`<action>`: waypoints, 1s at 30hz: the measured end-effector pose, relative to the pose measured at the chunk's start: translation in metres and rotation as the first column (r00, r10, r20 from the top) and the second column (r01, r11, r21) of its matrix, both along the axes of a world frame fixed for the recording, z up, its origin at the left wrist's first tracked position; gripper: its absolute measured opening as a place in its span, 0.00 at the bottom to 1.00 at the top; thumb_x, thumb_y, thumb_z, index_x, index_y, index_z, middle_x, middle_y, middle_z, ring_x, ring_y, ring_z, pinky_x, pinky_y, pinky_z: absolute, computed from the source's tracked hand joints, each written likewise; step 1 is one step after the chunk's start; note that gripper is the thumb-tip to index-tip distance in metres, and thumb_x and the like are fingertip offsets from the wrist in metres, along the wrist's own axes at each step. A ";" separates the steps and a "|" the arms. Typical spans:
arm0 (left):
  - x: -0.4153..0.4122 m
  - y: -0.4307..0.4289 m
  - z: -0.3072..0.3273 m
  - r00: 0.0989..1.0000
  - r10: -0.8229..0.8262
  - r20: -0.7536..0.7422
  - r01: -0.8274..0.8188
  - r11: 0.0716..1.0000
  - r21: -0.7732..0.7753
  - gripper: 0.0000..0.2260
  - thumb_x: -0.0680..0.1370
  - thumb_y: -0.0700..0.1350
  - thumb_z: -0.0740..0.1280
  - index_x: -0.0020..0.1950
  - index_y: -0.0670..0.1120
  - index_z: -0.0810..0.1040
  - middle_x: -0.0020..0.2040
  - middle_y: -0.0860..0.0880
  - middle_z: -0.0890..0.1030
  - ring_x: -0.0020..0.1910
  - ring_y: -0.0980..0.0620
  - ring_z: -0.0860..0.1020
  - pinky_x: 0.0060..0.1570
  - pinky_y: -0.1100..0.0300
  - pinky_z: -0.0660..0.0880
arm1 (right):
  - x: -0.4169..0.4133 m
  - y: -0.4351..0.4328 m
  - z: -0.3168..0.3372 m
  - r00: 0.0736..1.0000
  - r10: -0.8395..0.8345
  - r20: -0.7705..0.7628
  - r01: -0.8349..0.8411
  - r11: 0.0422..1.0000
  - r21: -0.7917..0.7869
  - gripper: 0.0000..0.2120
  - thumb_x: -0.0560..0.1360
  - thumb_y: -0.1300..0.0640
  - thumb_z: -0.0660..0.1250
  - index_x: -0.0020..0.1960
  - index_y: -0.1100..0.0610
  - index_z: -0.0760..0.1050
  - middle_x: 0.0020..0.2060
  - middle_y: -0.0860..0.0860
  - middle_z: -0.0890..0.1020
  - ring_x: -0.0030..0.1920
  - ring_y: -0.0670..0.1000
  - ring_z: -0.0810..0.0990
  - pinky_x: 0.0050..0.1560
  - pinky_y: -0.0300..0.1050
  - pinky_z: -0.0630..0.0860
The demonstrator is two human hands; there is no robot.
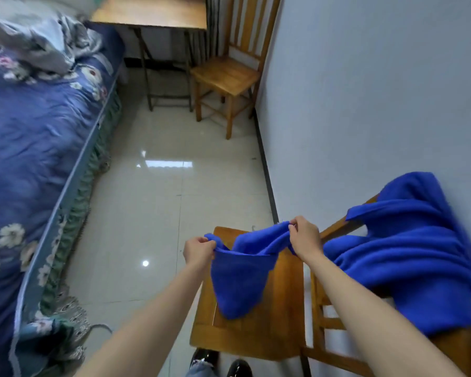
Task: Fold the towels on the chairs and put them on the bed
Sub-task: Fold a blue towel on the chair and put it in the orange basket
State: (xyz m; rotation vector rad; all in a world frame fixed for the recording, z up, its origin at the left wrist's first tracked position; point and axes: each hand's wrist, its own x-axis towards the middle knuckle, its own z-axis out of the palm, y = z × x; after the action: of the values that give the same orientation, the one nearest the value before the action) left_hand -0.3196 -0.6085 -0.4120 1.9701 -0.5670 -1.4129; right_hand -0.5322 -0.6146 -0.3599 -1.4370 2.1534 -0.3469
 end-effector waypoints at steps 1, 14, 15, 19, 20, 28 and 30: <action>0.005 -0.006 0.016 1.000 0.008 0.016 -0.008 0.999 -0.040 0.11 0.68 0.31 0.62 0.27 0.42 0.72 0.23 0.47 0.72 0.31 0.46 0.71 0.39 0.55 0.73 | -0.001 -0.004 0.020 1.000 -0.015 0.001 0.015 0.999 -0.044 0.11 0.80 0.61 0.54 0.55 0.62 0.74 0.49 0.58 0.79 0.46 0.54 0.74 0.44 0.43 0.68; 0.046 -0.049 0.138 0.885 -0.179 0.431 0.329 0.894 -0.304 0.07 0.72 0.35 0.61 0.35 0.41 0.76 0.30 0.45 0.73 0.36 0.45 0.72 0.35 0.59 0.66 | 0.012 -0.030 0.211 0.998 0.045 0.044 -0.015 0.852 -0.523 0.09 0.78 0.63 0.59 0.52 0.65 0.75 0.48 0.59 0.80 0.43 0.52 0.74 0.43 0.42 0.68; 0.045 -0.051 0.149 0.856 -0.194 0.479 0.378 0.867 -0.325 0.07 0.72 0.35 0.61 0.37 0.41 0.77 0.32 0.45 0.75 0.37 0.45 0.72 0.36 0.58 0.67 | 0.015 -0.028 0.225 0.997 0.069 0.044 -0.033 0.835 -0.550 0.08 0.77 0.63 0.60 0.52 0.65 0.76 0.47 0.59 0.81 0.43 0.52 0.74 0.43 0.42 0.70; 0.036 -0.057 0.194 0.762 -0.174 0.624 0.533 0.716 -0.450 0.07 0.76 0.39 0.61 0.46 0.43 0.79 0.43 0.47 0.80 0.44 0.49 0.76 0.43 0.57 0.73 | 0.029 -0.022 0.268 0.987 0.161 -0.022 -0.141 0.780 -0.610 0.07 0.76 0.62 0.63 0.49 0.65 0.77 0.46 0.59 0.81 0.43 0.51 0.75 0.44 0.42 0.70; 0.031 -0.055 0.208 0.762 -0.158 0.628 0.554 0.663 -0.505 0.07 0.77 0.40 0.62 0.48 0.43 0.80 0.44 0.48 0.80 0.45 0.50 0.77 0.45 0.58 0.74 | 0.032 -0.021 0.275 0.984 0.174 -0.037 -0.158 0.763 -0.627 0.07 0.76 0.62 0.63 0.49 0.65 0.76 0.47 0.59 0.80 0.43 0.51 0.74 0.44 0.41 0.69; -0.018 -0.014 0.274 0.754 -0.503 0.424 0.622 0.336 -0.707 0.11 0.75 0.46 0.67 0.56 0.45 0.76 0.49 0.50 0.79 0.49 0.50 0.79 0.51 0.57 0.78 | 0.058 -0.014 0.295 0.962 0.268 -0.043 -0.236 0.746 -0.622 0.10 0.80 0.60 0.56 0.57 0.64 0.70 0.48 0.54 0.75 0.46 0.48 0.72 0.35 0.28 0.65; -0.024 -0.011 0.269 0.727 -0.462 0.508 0.674 0.338 -0.657 0.14 0.74 0.45 0.69 0.59 0.45 0.75 0.52 0.49 0.79 0.50 0.50 0.80 0.51 0.56 0.79 | 0.064 -0.013 0.296 0.954 0.294 -0.056 -0.264 0.738 -0.621 0.10 0.80 0.60 0.55 0.57 0.64 0.69 0.46 0.53 0.74 0.45 0.48 0.72 0.36 0.29 0.66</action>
State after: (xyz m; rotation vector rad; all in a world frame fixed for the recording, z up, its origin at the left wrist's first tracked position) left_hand -0.3440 -0.6197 -0.1429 1.1387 -1.8320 -0.9217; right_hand -0.4680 -0.6275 -0.0642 -2.0534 1.8087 -1.0442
